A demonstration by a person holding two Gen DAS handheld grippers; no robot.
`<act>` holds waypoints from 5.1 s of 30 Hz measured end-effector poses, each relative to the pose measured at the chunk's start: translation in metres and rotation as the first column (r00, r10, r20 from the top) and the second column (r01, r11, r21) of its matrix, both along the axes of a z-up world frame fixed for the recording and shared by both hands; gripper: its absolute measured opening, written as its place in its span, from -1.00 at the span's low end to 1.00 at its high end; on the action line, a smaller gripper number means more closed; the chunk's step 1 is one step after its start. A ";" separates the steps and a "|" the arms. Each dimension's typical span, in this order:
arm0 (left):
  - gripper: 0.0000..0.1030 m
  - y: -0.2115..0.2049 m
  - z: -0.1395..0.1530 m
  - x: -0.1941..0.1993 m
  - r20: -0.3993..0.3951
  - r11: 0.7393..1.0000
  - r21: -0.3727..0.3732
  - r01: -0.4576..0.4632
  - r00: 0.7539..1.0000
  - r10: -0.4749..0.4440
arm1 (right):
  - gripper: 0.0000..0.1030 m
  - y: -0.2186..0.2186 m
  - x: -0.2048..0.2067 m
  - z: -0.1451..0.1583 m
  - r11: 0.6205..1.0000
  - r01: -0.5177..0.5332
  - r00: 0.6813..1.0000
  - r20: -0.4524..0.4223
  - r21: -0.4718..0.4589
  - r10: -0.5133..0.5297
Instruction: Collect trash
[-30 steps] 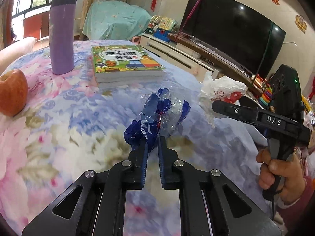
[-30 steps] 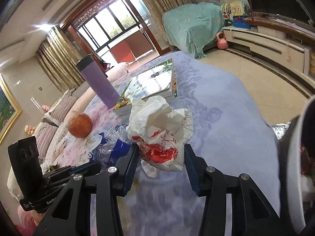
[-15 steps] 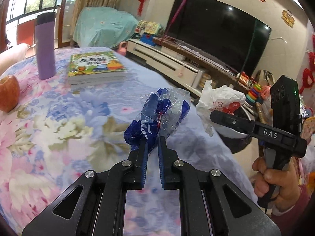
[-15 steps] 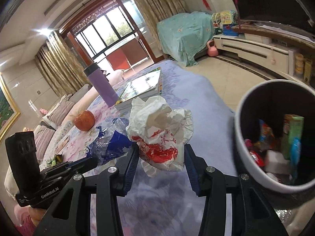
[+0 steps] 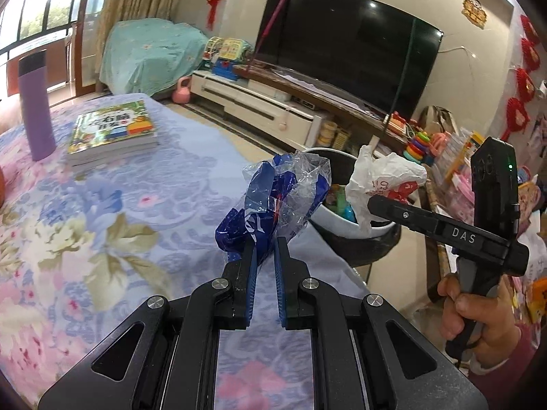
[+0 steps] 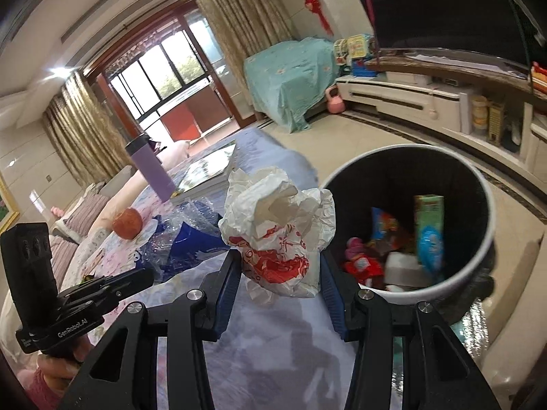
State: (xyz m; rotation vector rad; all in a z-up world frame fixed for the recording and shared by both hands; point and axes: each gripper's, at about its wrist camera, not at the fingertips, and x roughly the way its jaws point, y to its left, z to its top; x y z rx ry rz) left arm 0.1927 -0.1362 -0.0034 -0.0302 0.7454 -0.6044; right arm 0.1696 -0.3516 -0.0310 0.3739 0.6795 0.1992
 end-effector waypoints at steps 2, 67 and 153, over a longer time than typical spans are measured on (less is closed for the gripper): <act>-0.82 -0.006 0.000 -0.002 0.000 1.000 0.003 0.010 1.000 -0.010 | -0.09 -0.008 -0.006 -0.001 1.000 0.015 1.000 0.000 0.004 -0.015; -0.82 -0.150 -0.003 0.041 -0.054 0.983 0.102 0.154 0.987 -0.149 | -0.08 -0.093 0.014 -0.006 0.987 0.101 0.988 -0.105 -0.121 -0.114; 1.00 0.036 0.011 -0.160 0.429 0.950 -0.035 -0.310 0.854 0.295 | 1.00 0.041 -0.187 0.033 0.862 0.436 0.848 0.439 -0.258 -0.297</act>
